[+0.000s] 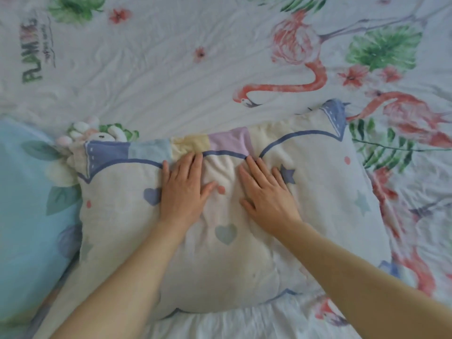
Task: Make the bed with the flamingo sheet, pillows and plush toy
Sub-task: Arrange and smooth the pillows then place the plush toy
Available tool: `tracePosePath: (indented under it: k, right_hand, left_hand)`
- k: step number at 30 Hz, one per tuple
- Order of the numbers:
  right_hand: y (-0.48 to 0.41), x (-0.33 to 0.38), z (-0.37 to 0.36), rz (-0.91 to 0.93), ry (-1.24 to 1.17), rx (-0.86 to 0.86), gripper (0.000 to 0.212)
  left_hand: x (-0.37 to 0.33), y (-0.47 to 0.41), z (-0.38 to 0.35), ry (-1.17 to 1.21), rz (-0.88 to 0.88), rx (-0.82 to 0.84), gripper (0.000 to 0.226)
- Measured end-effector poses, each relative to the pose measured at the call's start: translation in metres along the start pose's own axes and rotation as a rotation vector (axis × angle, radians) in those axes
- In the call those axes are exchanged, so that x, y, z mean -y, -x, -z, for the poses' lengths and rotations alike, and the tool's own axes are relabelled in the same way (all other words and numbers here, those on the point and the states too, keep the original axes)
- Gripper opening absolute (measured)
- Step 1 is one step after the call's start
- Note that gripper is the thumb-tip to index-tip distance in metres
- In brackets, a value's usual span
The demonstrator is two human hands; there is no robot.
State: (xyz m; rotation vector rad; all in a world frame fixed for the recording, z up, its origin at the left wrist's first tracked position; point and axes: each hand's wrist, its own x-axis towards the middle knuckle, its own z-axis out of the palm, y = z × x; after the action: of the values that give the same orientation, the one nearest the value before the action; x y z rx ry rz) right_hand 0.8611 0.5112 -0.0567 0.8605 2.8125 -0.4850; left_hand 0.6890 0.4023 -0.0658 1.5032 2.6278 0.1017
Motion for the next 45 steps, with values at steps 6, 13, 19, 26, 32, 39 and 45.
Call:
tracePosePath:
  k: [6, 13, 19, 26, 32, 39, 45]
  right_hand:
    - [0.025, -0.002, 0.013, -0.101, -0.098, -0.103, 0.079]
    - [0.046, -0.016, 0.023, 0.002, -0.056, -0.102, 0.087]
    - [0.077, -0.006, 0.038, 0.013, -0.105, -0.048, 0.1]
    - [0.103, 0.016, 0.103, 0.056, -0.112, -0.044, 0.102]
    - [0.124, 0.034, 0.166, 0.229, -0.061, -0.098, 0.09]
    - [0.137, 0.095, 0.244, 0.314, -0.008, -0.141, 0.089]
    - [0.143, 0.14, 0.263, 0.188, -0.244, -0.156, 0.086]
  left_hand:
    - [-0.02, -0.069, 0.024, 0.191, -0.006, 0.275, 0.118]
    - [-0.037, -0.086, 0.04, -0.019, 0.047, 0.491, 0.102]
    - [-0.056, -0.055, 0.079, -0.011, 0.014, 0.461, 0.047]
    - [-0.071, 0.01, 0.141, 0.042, 0.128, 0.316, 0.033]
    - [-0.078, 0.078, 0.204, 0.114, 0.195, 0.221, 0.036]
    - [-0.055, 0.122, 0.293, 0.102, 0.343, 0.015, 0.037]
    - [-0.034, 0.153, 0.359, 0.187, 0.447, -0.17, 0.047]
